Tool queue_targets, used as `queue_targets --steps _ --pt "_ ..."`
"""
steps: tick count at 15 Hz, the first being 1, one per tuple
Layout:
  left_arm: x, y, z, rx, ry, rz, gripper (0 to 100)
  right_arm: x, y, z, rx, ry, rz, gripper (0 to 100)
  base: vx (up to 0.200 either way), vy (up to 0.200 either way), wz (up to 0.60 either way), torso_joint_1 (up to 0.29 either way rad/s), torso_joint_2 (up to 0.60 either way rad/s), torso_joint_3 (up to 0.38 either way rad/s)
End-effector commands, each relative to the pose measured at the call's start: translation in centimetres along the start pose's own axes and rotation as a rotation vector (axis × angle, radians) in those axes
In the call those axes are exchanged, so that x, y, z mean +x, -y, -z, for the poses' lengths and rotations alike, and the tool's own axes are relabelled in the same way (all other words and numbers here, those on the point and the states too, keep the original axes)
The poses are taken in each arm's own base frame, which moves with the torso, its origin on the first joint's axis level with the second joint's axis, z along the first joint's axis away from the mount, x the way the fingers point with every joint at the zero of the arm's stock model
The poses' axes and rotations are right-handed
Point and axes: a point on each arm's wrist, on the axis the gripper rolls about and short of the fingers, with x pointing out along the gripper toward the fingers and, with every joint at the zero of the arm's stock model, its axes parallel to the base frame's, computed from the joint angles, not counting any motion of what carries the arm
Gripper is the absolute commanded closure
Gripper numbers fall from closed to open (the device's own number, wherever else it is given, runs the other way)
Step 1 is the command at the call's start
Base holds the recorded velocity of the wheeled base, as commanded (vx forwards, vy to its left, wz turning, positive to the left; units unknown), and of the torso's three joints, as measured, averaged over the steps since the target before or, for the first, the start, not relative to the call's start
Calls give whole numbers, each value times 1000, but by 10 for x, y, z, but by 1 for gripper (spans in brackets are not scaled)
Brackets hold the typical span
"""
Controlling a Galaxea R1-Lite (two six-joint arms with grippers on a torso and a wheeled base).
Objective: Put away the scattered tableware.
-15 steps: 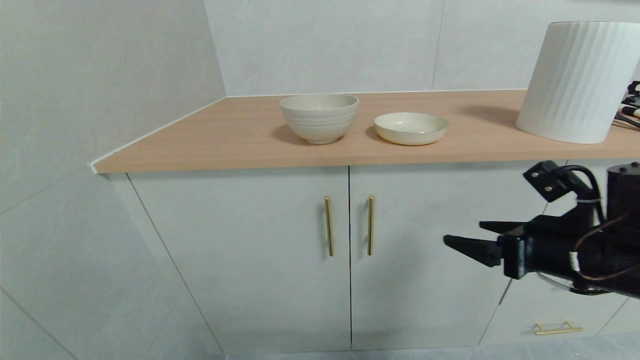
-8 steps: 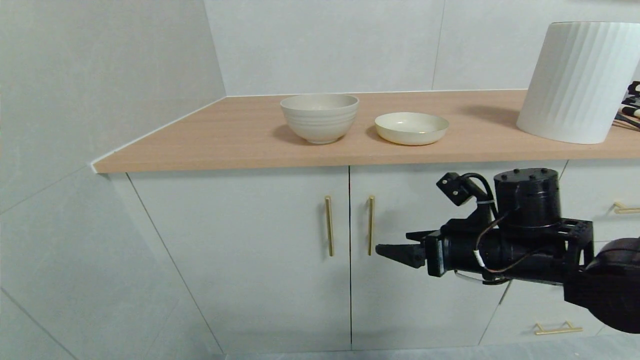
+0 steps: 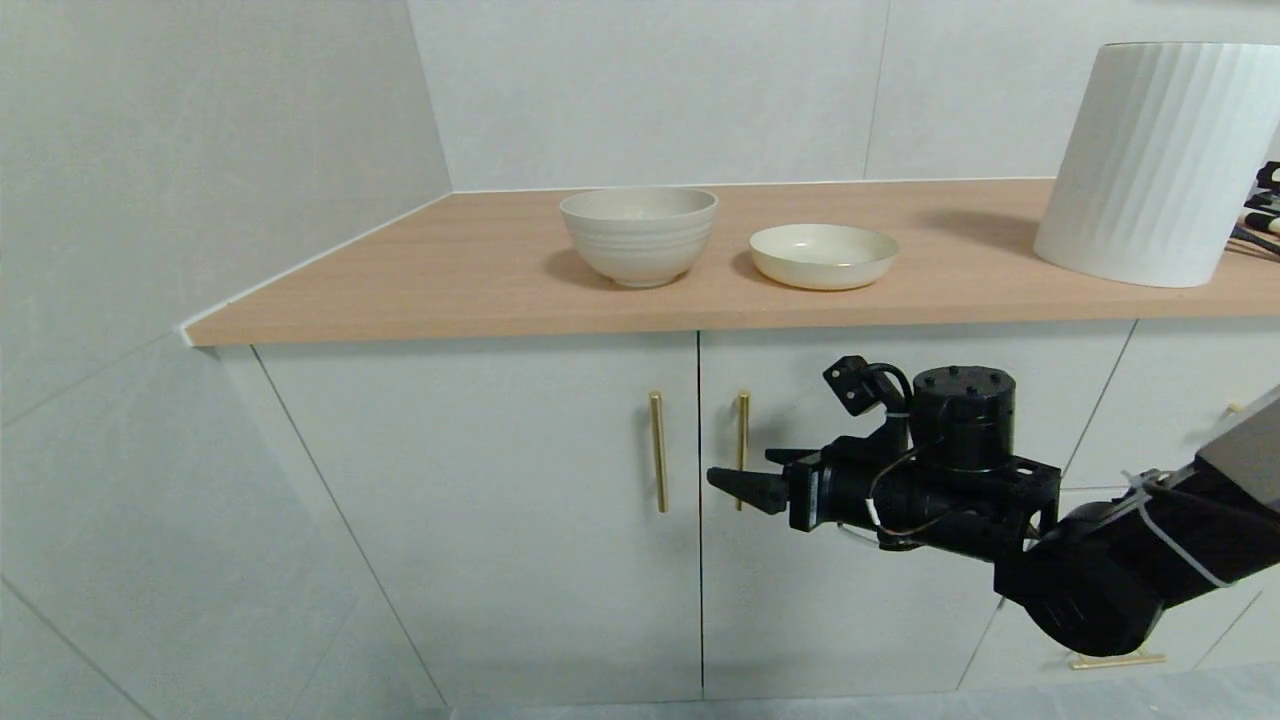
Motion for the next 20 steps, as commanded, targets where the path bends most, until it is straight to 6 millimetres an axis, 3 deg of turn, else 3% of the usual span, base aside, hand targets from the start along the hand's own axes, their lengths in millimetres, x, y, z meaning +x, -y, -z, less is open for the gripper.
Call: queue_targets --steps 1,7,14,20 --pt "0 0 0 0 -2 0 0 9 5 9 31 -6 0 0 0 0 0 0 0 0" --pt "0 0 0 0 -2 0 0 23 10 16 46 46 -26 0 0 0 0 0 0 0" --pt "0 0 0 0 -2 0 0 34 3 22 81 85 -76 0 0 0 0 0 0 0" --pt "0 0 0 0 -2 0 0 27 -10 15 132 116 -123 0 0 0 0 0 0 0"
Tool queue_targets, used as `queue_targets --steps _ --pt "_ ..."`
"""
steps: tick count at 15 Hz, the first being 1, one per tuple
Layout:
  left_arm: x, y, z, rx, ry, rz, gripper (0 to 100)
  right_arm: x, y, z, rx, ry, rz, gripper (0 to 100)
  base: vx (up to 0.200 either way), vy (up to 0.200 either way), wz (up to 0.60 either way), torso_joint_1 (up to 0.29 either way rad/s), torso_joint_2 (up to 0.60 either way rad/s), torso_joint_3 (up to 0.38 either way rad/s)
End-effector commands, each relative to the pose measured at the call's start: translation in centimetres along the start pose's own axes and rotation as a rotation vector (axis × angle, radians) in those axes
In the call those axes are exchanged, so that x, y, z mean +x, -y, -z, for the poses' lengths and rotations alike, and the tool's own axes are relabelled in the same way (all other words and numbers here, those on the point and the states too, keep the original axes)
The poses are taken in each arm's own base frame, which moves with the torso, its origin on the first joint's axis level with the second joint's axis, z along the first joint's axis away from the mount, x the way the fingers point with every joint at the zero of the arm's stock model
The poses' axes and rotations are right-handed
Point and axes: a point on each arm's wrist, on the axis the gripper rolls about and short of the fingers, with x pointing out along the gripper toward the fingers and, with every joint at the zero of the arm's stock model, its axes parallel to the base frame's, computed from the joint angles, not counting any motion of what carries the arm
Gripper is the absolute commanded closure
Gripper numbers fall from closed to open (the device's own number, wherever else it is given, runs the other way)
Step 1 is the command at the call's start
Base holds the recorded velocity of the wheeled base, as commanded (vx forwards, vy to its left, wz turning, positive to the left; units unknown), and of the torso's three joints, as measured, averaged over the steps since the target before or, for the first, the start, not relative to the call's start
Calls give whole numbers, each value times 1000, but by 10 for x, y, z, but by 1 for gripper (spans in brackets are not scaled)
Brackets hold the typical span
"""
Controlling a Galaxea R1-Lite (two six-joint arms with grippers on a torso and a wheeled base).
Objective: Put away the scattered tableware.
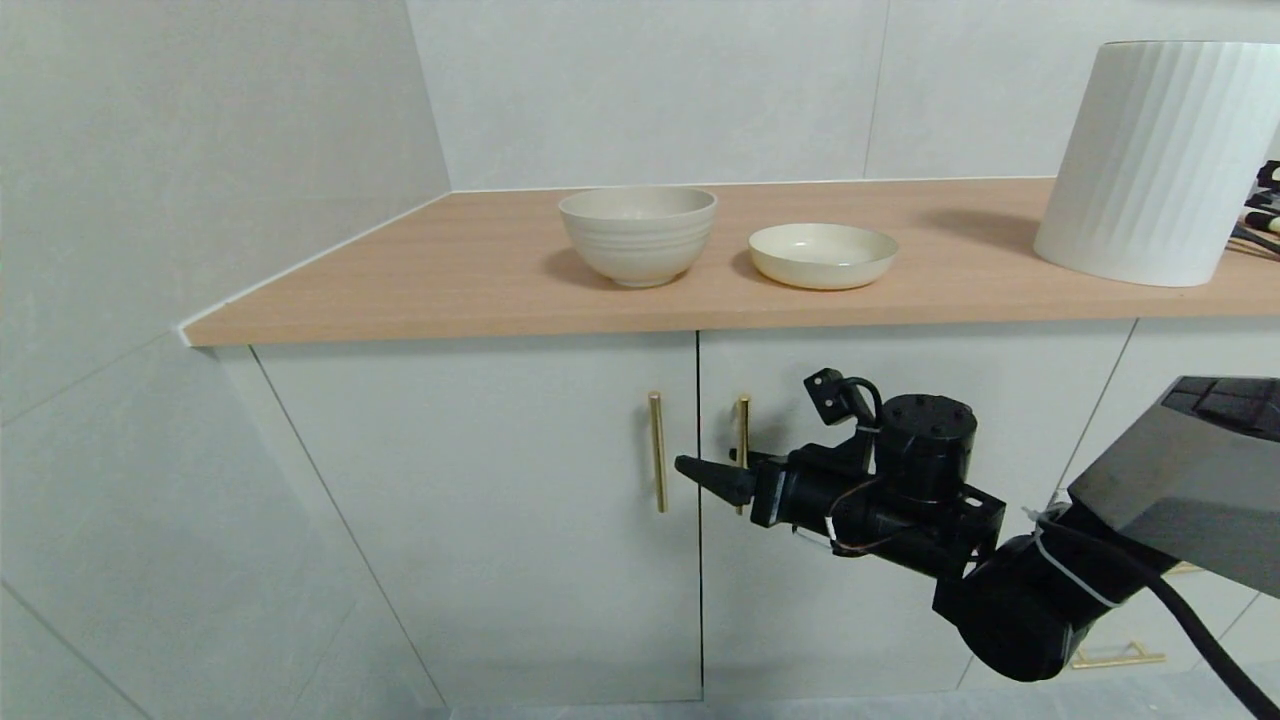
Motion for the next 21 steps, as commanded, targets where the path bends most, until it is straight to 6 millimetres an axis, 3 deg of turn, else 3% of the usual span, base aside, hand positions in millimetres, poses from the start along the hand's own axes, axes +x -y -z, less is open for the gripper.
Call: queue_targets --steps 1,8,10,13,17,21 --pt "0 0 0 0 -1 -1 0 -6 -7 -5 -6 4 -24 0 0 0 0 0 0 0" --pt "0 0 0 0 -2 -1 0 -33 -23 -11 -11 -13 -53 0 0 0 0 0 0 0" --pt "0 0 0 0 -1 -1 0 -48 -33 -18 -20 -7 -78 0 0 0 0 0 0 0" --pt "0 0 0 2 -2 -1 0 -69 -41 -12 -11 -81 -160 0 0 0 0 0 0 0" --pt "0 0 0 5 -2 0 0 -66 -42 1 6 -144 -202 0 0 0 0 0 0 0" --pt "0 0 0 5 -2 0 0 -72 -45 0 5 -145 -203 0 0 0 0 0 0 0"
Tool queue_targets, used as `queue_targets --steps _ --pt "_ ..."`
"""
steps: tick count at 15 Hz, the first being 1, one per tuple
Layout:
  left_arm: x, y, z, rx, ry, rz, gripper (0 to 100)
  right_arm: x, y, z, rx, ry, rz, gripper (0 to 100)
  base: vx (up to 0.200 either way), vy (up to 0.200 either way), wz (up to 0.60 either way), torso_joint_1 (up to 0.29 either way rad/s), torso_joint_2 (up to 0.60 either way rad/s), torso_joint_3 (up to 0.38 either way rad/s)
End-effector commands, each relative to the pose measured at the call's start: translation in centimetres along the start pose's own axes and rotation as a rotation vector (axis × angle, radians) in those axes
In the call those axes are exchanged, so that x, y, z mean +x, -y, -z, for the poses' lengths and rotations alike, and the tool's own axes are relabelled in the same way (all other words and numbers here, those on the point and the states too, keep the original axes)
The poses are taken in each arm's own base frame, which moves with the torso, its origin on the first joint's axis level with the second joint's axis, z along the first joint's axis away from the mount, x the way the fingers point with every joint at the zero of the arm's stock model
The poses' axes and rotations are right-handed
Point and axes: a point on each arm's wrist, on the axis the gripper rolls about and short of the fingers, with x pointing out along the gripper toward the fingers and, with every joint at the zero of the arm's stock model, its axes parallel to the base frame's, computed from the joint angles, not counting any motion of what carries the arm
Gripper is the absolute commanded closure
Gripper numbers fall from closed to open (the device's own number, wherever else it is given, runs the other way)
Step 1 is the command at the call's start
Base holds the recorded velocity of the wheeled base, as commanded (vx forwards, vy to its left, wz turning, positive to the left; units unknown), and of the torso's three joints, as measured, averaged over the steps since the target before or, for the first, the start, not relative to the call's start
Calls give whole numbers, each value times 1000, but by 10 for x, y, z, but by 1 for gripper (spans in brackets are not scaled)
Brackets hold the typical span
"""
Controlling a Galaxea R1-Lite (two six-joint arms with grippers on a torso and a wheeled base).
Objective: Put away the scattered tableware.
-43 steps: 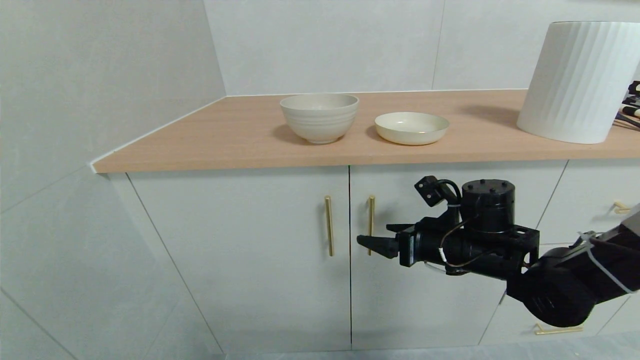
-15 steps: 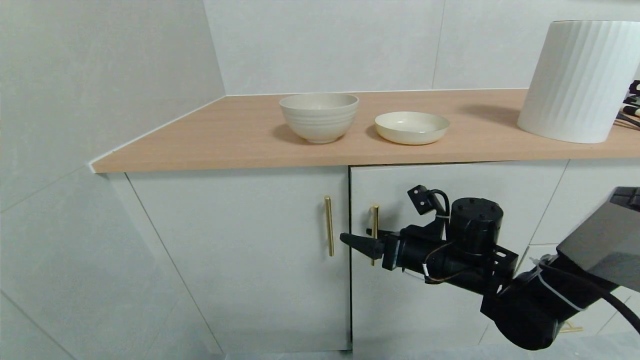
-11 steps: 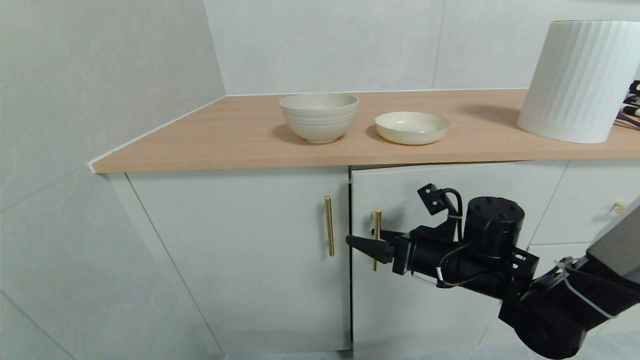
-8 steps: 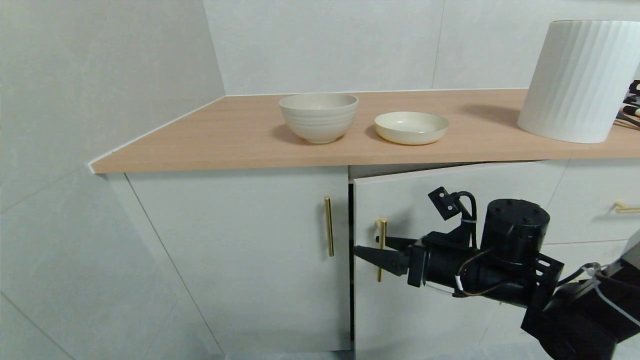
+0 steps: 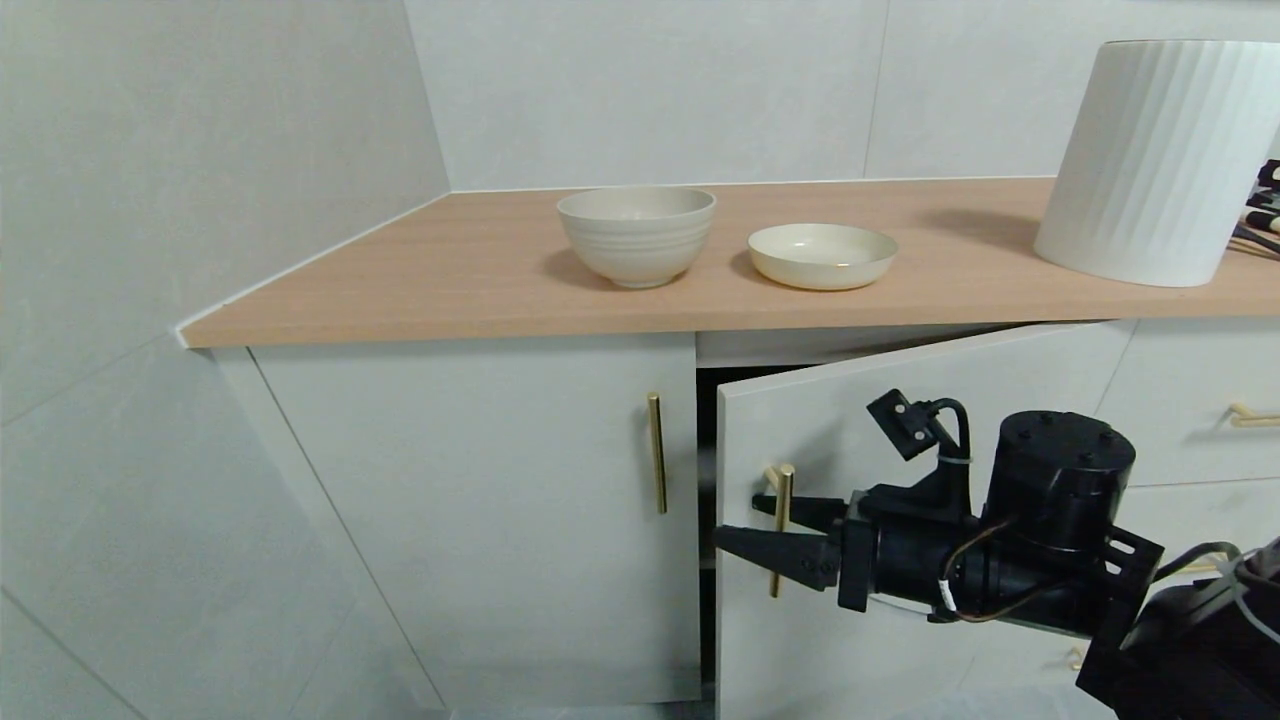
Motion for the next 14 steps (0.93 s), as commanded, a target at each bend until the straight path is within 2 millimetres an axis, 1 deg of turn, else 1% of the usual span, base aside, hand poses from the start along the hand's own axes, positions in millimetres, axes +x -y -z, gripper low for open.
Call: queue_targets --steps 1,3,4,5,6,7,8,9,10,11,12,14 --pt "0 0 0 0 0 0 0 -7 -3 4 9 -15 3 0 0 0 0 0 0 0" --pt "0 0 -1 14 9 13 0 -10 -6 5 10 -17 1 0 0 0 0 0 0 0" --pt "-2 2 -12 28 66 81 0 -10 -6 4 7 -14 -1 0 0 0 0 0 0 0" --pt "-7 4 -26 33 106 179 0 -11 -7 3 6 -11 -2 0 0 0 0 0 0 0" --pt "-13 7 -47 21 102 335 0 -12 -8 2 4 -9 -3 0 0 0 0 0 0 0" --pt "-12 9 -67 -12 56 448 0 -12 -8 3 5 -10 -3 0 0 0 0 0 0 0" --pt "-7 11 -90 -52 15 557 0 -12 -8 4 7 -13 -3 0 0 0 0 0 0 0" --pt "8 13 -114 -102 -52 667 0 -12 -8 4 7 -13 -3 0 0 0 0 0 0 0" --pt "24 15 -130 -131 -110 733 0 -12 -8 4 7 -13 -3 0 0 0 0 0 0 0" --pt "49 16 -141 -166 -196 783 0 -13 -8 4 7 -14 -2 0 0 0 0 0 0 0" --pt "76 17 -149 -196 -272 823 0 -12 -9 4 6 -15 -5 0 0 0 0 0 0 0" --pt "116 25 -149 -216 -367 890 0 -12 -10 7 10 -24 -9 0 0 0 0 0 0 0"
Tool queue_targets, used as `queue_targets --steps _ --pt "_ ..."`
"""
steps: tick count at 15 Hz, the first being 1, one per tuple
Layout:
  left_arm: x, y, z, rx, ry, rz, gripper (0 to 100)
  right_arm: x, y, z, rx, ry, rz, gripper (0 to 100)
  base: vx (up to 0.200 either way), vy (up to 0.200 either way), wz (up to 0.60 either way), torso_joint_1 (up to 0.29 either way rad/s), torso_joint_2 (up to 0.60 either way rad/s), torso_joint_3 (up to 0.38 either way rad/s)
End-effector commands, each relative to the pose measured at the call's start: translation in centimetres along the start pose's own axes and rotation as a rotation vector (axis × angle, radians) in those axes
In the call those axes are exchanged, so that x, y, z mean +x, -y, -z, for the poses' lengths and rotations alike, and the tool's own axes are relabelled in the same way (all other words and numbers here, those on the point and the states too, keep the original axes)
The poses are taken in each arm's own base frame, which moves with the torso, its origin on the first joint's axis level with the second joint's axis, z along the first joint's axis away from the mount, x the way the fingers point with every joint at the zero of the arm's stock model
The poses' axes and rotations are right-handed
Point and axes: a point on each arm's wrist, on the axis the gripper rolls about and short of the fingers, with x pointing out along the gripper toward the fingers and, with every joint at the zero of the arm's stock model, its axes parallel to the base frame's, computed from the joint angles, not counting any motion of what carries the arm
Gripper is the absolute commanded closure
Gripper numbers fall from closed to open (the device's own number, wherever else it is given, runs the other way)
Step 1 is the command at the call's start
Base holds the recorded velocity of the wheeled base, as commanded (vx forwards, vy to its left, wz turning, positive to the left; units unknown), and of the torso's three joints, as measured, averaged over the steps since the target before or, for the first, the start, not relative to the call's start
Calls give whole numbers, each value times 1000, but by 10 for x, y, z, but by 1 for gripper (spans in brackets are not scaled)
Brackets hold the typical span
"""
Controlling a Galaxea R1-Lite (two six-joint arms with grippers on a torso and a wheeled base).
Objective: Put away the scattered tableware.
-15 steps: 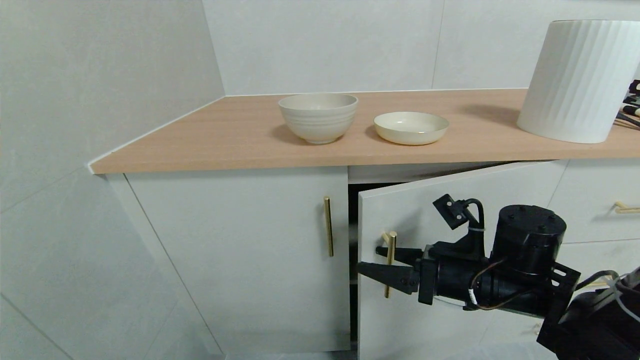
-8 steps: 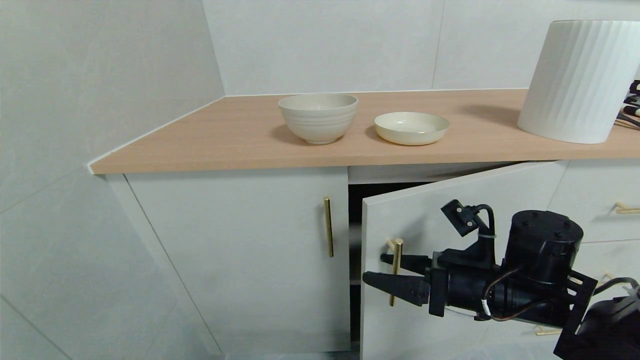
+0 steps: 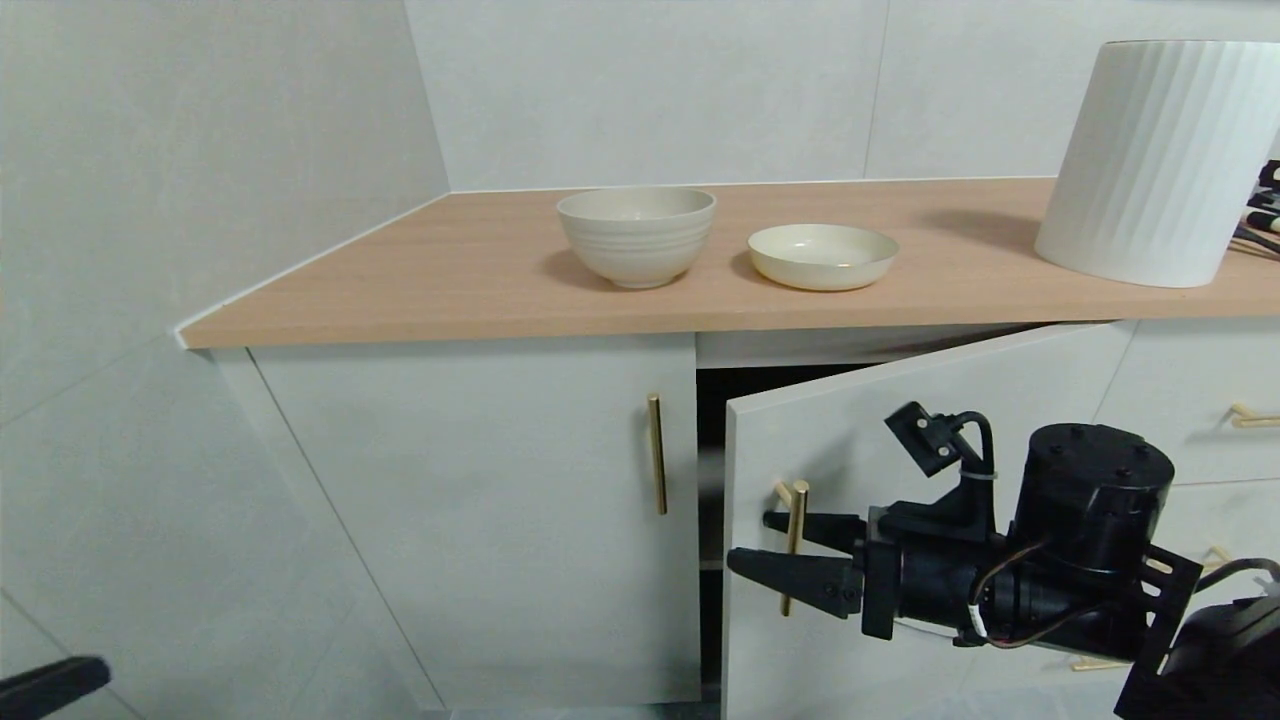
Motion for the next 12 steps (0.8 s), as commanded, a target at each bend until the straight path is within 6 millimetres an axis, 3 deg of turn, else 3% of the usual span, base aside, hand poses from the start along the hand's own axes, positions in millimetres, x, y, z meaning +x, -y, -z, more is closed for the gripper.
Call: queue_targets --steps 1,3,4,7,12 --pt "93 -56 -28 -149 -207 196 0 1 -3 2 1 -10 -10 0 0 0 0 0 0 0" --pt "145 -69 -15 -166 -274 275 0 1 -3 4 3 -16 -12 0 0 0 0 0 0 0" --pt "175 -72 2 -183 -338 279 0 1 -3 4 3 -16 -12 0 0 0 0 0 0 0" --pt "228 -79 41 -178 -409 245 0 1 -3 4 6 -18 -11 0 0 0 0 0 0 0" --pt "248 -63 70 -187 -433 321 0 4 -1 8 12 -30 -8 0 0 0 0 0 0 0"
